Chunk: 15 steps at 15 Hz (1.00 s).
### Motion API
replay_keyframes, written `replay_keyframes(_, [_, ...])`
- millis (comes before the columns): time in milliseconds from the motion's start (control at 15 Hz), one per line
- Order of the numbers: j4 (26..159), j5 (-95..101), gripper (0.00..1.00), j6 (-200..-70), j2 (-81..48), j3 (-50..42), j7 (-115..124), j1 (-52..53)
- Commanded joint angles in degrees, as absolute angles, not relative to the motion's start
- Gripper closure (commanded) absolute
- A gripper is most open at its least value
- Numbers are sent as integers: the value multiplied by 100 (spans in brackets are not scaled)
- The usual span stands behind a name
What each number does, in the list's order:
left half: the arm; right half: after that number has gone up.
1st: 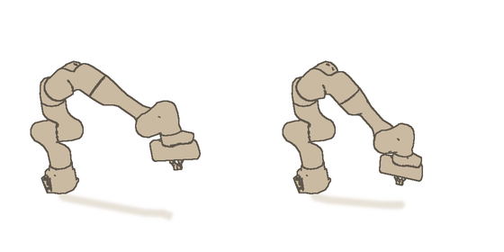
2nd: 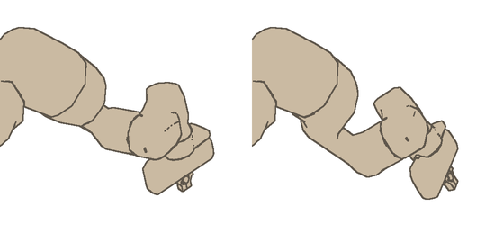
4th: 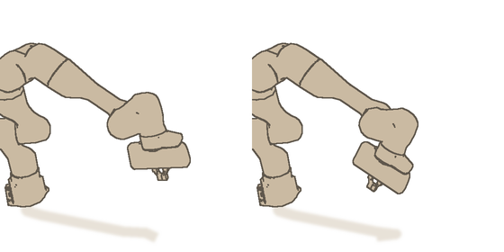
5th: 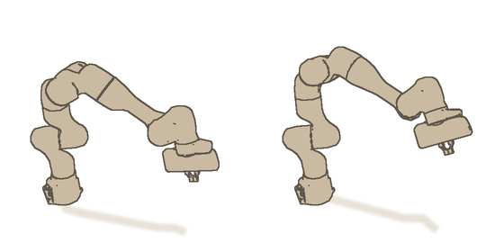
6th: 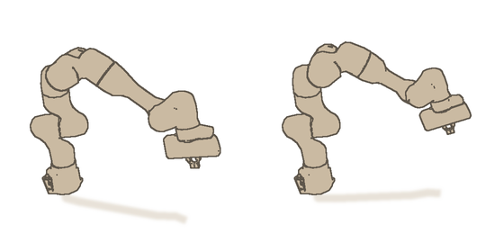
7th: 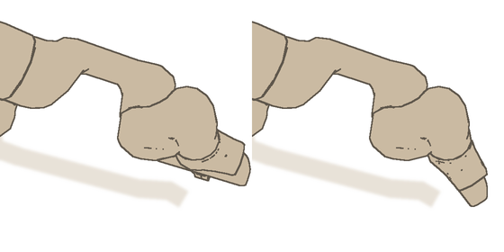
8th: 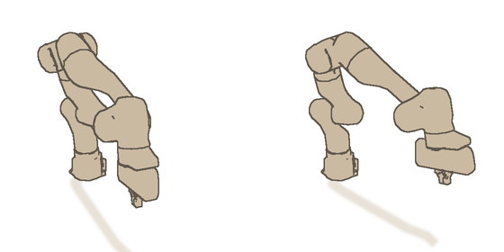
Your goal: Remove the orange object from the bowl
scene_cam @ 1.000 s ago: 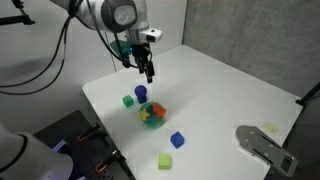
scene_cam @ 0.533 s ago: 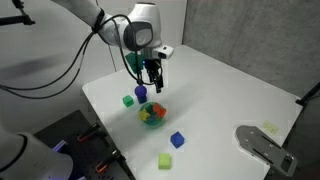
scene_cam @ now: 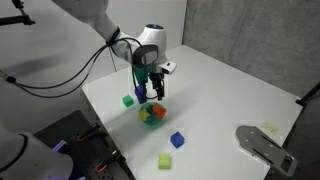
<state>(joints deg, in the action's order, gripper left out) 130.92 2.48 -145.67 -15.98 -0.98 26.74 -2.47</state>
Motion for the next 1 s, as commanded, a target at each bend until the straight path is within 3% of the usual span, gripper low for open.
replay_keyframes(0, [12693, -134, 0, -14703, -2149, -213, 2441, -133])
replay_keyframes(933, [11910, -384, 0, -14339, -3361, -414, 2319, 22])
